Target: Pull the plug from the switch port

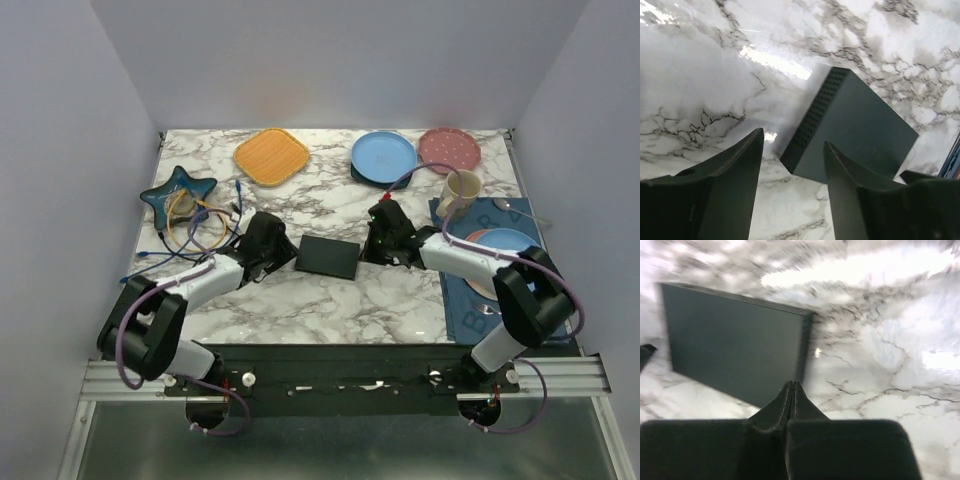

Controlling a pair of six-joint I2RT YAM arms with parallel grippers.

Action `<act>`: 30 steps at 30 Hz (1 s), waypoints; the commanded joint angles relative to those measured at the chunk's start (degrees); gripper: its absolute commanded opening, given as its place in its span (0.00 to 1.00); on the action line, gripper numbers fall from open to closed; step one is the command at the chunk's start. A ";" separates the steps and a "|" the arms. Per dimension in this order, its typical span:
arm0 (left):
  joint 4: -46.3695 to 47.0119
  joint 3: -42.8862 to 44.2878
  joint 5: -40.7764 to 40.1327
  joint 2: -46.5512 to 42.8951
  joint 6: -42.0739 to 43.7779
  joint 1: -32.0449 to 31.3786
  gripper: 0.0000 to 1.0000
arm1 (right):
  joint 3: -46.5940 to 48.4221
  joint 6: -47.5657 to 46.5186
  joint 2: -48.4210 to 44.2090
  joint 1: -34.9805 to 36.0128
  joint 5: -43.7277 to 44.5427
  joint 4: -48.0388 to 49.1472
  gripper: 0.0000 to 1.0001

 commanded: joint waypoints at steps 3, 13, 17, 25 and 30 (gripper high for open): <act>-9.36 3.55 -12.07 -13.06 5.82 -1.21 0.80 | -0.95 -9.05 -14.20 1.04 10.22 1.96 0.35; -7.16 -8.75 -20.17 -25.63 3.99 -1.74 0.99 | -16.24 -18.26 -34.86 11.31 17.41 17.94 1.00; -13.84 -6.31 -15.70 -25.99 6.08 -1.57 0.99 | -17.57 -25.12 -39.44 18.43 26.27 18.75 1.00; -8.84 -9.98 -11.02 -37.14 11.45 -1.65 0.99 | -18.72 -27.17 -41.55 26.18 34.73 14.28 1.00; -13.67 -6.82 -12.61 -36.98 10.48 -1.74 0.99 | -20.47 -25.32 -42.43 26.09 33.78 13.39 1.00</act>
